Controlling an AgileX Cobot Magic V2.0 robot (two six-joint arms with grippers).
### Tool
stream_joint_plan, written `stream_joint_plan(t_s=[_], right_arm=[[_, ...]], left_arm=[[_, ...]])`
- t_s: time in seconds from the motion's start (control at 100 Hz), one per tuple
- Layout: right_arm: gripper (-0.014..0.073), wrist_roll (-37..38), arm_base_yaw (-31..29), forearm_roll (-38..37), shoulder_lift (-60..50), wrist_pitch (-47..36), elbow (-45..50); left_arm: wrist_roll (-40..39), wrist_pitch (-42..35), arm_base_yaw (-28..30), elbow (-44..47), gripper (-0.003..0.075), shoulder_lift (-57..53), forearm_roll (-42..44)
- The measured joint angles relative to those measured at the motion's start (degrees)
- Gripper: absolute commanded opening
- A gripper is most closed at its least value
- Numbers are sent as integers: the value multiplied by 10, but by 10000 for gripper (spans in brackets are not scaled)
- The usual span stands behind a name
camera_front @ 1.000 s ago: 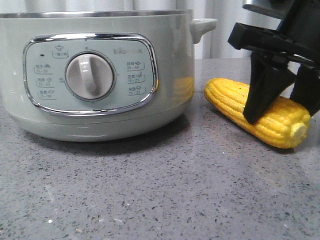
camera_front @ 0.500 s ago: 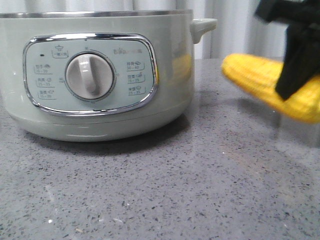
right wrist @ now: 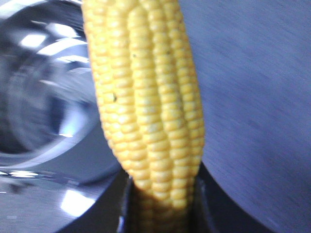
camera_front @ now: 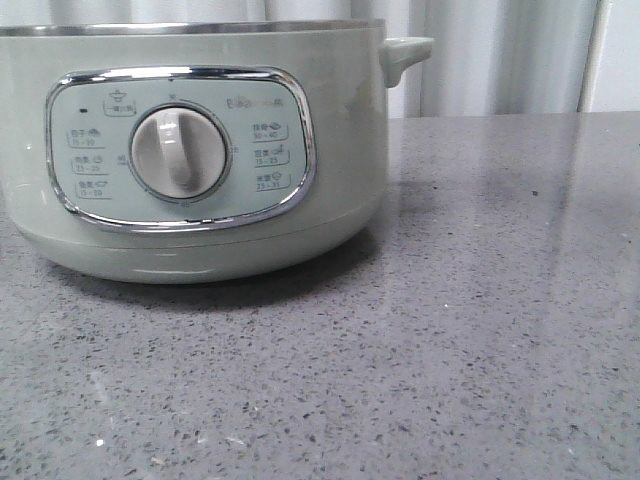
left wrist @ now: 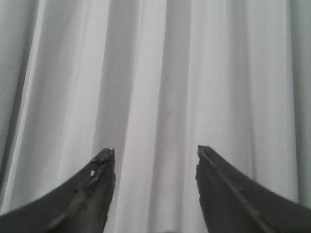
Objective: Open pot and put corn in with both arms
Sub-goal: 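Move the corn over the open pot with the right gripper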
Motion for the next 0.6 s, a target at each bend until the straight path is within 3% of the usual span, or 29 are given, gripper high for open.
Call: stream_joint_plan(t_s=[0.3, 0.47, 0.54, 0.6], right_arm=[[-74, -17, 153, 52, 38, -153, -8], [-64, -18, 192, 54, 93, -214, -8], [7, -18, 193, 54, 114, -230, -8], [135, -18, 193, 54, 130, -239, -8]], left_arm=[[0, 0, 0, 0, 336, 0, 0], [0, 0, 0, 0, 336, 0, 0], [0, 0, 0, 0, 336, 0, 0], [0, 0, 0, 0, 336, 0, 0]])
